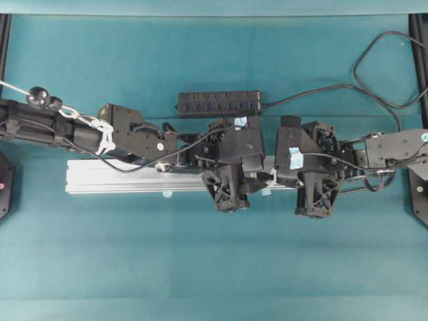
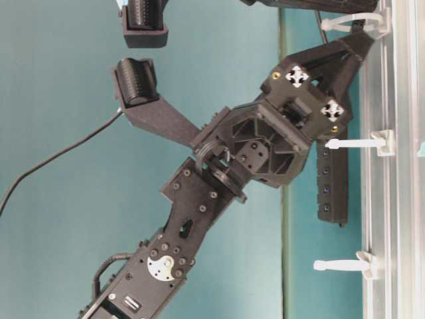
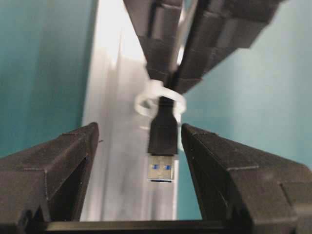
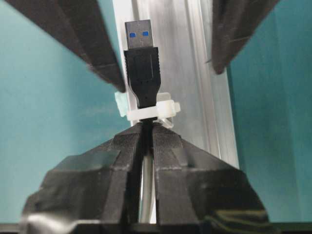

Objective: Pass the USB cable through three rings with both arms.
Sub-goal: 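Close the left gripper on the plug next to the right gripper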

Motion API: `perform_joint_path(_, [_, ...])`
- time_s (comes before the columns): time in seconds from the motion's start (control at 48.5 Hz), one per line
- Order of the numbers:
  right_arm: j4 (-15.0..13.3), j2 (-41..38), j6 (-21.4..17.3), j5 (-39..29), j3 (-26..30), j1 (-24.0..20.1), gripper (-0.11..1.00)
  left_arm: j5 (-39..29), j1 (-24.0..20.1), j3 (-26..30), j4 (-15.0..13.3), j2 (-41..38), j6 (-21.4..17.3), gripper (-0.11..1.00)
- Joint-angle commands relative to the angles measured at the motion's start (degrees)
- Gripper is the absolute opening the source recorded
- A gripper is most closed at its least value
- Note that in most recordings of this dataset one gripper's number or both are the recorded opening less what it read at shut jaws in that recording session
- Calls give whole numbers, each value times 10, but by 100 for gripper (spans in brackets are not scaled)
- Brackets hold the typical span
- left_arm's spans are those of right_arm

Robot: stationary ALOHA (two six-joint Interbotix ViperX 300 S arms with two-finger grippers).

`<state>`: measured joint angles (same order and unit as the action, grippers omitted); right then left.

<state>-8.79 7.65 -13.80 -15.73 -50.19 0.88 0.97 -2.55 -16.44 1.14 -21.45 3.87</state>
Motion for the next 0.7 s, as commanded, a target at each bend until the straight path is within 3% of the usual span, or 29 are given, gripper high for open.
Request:
perform_joint_path(0.0, [2,7,-5,6,4,1,-8,3,2,8,2,3,4,73])
perform_joint_path(0.453, [1,7,-5,6,4,1,-8,3,4,9,2,2,4,72])
perform_joint_path(0.68, [1,7,-5,6,4,1,-8,3,5,9,1,2,4,54])
